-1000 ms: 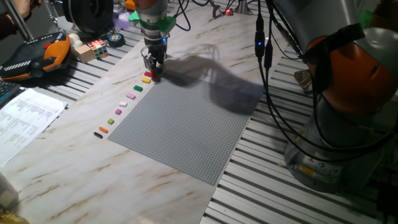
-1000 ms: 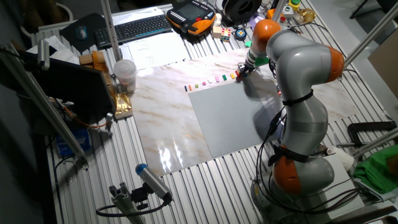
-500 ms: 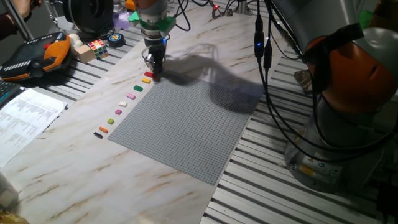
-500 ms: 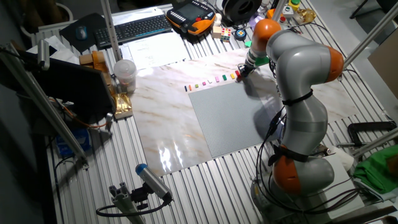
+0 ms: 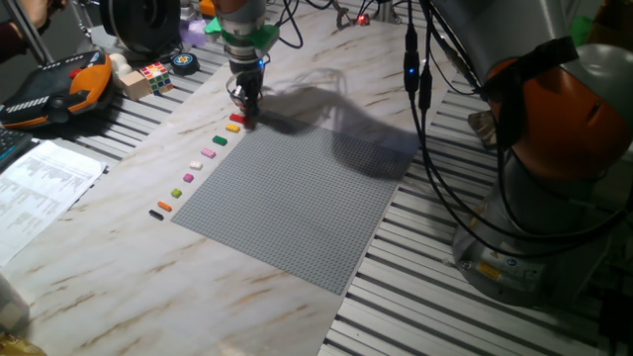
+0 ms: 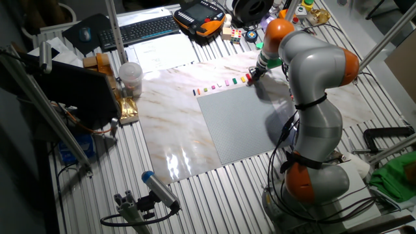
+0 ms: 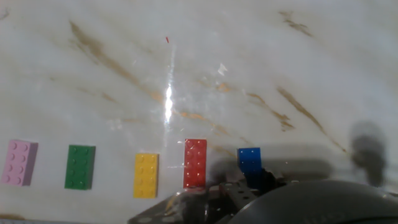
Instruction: Build with small Lego blocks
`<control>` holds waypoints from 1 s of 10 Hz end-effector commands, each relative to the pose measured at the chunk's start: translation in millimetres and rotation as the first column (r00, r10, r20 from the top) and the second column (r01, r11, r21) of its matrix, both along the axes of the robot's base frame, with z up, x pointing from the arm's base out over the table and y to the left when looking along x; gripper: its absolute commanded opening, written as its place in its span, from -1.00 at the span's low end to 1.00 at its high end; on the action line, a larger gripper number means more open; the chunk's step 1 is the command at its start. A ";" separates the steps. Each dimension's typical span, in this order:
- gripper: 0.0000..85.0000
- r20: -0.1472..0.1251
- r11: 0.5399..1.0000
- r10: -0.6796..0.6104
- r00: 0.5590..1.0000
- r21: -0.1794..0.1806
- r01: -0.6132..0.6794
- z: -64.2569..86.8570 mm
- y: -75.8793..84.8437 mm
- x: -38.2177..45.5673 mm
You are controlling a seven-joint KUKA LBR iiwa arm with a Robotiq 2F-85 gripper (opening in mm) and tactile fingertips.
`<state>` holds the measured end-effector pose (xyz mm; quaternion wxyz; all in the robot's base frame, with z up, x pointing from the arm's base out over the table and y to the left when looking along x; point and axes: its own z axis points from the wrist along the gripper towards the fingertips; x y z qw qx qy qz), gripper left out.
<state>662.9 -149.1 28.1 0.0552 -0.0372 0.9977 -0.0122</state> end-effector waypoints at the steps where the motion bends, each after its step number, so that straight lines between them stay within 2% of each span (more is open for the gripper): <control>1: -0.98 0.001 1.000 -0.002 1.000 -0.004 0.002 4.5 0.5 -1.4; 3: -0.98 -0.009 1.000 -0.029 1.000 -0.001 0.028 20.3 2.9 -10.8; 5: -0.98 -0.017 0.999 -0.052 0.999 -0.008 0.052 31.4 5.4 -26.6; 7: -0.98 -0.005 0.997 -0.070 0.998 -0.014 0.070 22.6 9.3 -46.9; 8: -0.98 -0.008 0.997 -0.076 0.997 -0.012 0.076 17.6 11.2 -55.1; 10: -0.98 -0.016 0.996 -0.081 0.997 -0.023 0.081 12.8 14.4 -66.5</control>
